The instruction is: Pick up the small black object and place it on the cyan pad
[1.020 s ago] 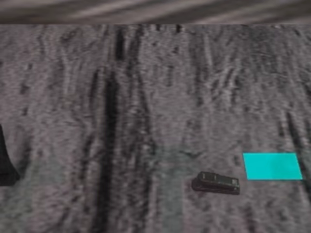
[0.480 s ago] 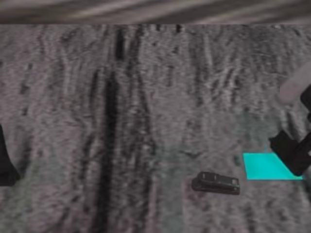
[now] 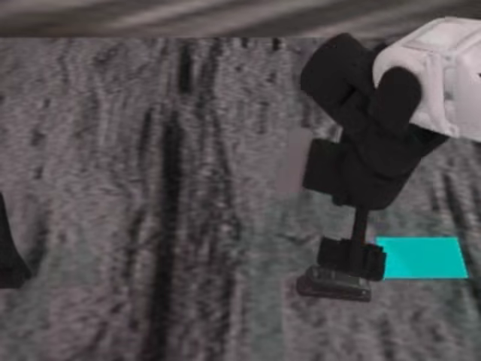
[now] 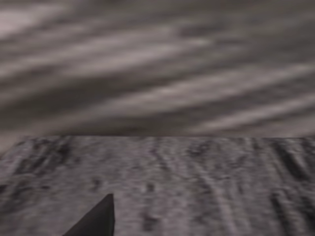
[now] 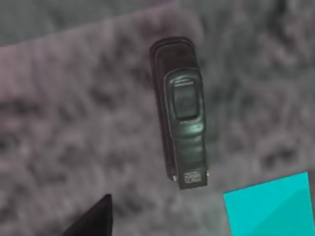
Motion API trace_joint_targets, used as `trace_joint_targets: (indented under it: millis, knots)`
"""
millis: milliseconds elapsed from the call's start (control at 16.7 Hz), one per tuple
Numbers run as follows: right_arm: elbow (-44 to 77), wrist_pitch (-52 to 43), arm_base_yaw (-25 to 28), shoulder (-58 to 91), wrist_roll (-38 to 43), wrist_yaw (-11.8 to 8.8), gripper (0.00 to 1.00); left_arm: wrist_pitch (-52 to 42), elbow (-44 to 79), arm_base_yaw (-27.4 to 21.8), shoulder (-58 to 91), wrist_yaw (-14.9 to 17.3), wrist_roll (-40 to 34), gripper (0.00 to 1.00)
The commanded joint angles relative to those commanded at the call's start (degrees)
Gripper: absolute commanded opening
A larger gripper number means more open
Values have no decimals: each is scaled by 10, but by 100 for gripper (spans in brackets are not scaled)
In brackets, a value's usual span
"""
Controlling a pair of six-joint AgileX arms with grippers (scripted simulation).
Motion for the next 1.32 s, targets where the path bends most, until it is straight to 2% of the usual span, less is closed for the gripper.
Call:
trace_joint_targets:
  millis: [300, 660, 840, 1140, 1320]
  knots:
    - [86, -55, 40, 97, -39, 0, 100, 0, 0, 0, 0, 0, 0, 100]
    - [86, -54, 38, 99, -40, 0, 100, 0, 0, 0, 0, 0, 0, 100]
    - [59, -15, 40, 115, -40, 0, 100, 0, 0, 0, 0, 0, 0, 100]
    - [-15, 114, 41, 164, -38, 0, 100, 0, 0, 0, 0, 0, 0, 100]
    - [-37, 148, 42, 179, -38, 0, 100, 0, 0, 0, 0, 0, 0, 100]
